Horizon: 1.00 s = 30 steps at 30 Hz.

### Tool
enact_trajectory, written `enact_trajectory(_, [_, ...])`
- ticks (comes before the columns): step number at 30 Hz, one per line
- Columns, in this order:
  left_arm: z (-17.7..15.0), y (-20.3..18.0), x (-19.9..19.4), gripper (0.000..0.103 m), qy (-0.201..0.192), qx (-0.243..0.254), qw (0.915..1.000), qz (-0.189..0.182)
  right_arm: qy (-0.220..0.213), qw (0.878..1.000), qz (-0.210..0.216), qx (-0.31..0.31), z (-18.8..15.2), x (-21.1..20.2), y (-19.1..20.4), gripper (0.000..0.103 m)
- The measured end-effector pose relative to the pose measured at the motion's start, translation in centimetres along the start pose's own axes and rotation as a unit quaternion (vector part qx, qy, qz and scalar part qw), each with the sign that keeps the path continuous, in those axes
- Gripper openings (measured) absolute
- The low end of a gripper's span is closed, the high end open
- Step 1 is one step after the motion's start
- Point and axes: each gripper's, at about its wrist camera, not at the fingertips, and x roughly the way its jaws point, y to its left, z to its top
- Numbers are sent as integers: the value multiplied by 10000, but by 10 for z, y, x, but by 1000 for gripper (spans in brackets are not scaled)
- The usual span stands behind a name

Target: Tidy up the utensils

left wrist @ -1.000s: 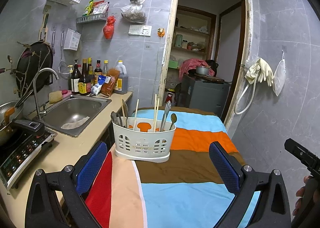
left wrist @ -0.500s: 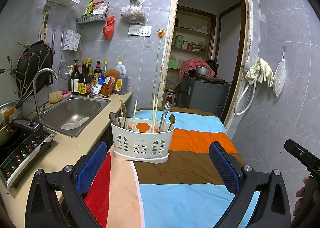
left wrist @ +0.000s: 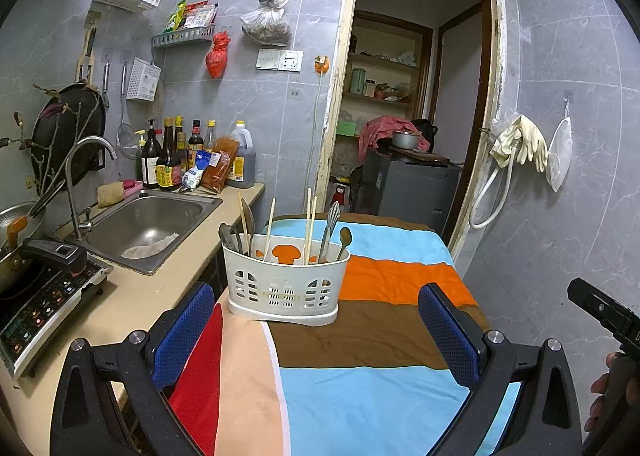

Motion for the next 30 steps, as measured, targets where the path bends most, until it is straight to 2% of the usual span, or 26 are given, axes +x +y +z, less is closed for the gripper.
enact_trajectory(30, [3,-4,5,103,15,-8,10000,-23,15,10000,-9,25,1,0,1,101])
